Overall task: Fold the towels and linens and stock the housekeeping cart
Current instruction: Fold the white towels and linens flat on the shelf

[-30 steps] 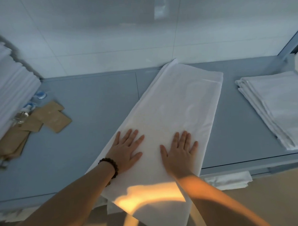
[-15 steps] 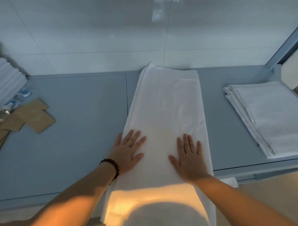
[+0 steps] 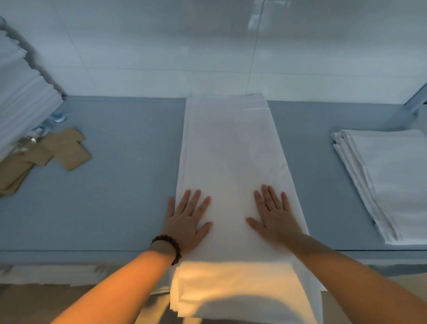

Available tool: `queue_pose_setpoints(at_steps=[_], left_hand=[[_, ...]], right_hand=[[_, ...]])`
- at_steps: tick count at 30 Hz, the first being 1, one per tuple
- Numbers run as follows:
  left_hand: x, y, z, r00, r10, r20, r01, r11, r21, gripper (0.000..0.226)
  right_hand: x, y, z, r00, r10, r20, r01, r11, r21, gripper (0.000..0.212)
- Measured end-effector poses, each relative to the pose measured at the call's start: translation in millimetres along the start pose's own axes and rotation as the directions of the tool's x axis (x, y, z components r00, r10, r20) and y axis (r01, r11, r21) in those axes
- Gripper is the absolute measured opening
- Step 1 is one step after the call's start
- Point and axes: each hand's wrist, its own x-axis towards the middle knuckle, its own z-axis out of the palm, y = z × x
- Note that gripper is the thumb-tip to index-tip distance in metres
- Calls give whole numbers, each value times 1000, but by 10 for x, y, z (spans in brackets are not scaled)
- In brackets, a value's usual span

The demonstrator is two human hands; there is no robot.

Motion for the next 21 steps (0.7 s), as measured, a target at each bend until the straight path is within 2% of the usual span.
queue_pose_setpoints(at_steps=[2, 5, 7, 10, 13, 15, 18, 21], left_hand=[[-6, 32, -28, 1000, 12, -3, -12, 999, 53, 73], [-38, 96, -70, 991, 132, -14, -131, 990, 42, 66], [-59, 135, -78, 986, 169, -8, -169, 986, 9, 61], [4, 129, -76, 992, 128, -3, -128, 992, 5, 56], [137, 66, -113, 991, 111, 74, -113, 993, 20, 54], [198, 48, -168, 986, 120, 119, -126, 991, 40, 56], [74, -12, -187, 975, 175, 139, -187, 979, 85, 56], [-291, -219, -159, 922, 364, 136, -384, 907, 176, 66]], right_hand=[[-62, 132, -42, 996, -90, -8, 90, 996, -2, 77], [-245, 420, -31, 977, -203, -58, 199, 977, -77, 76], [-334, 582, 31, 980, -194, -50, 191, 980, -57, 71], [-316, 668, 92, 985, -164, -58, 163, 986, -29, 60], [-234, 655, 76, 986, -148, -70, 149, 989, 4, 57], [-213, 667, 29, 985, -159, -59, 157, 987, -33, 55], [-382, 782, -36, 949, -304, -86, 294, 949, -114, 59], [-692, 1082, 87, 880, -474, -33, 458, 865, -205, 62]])
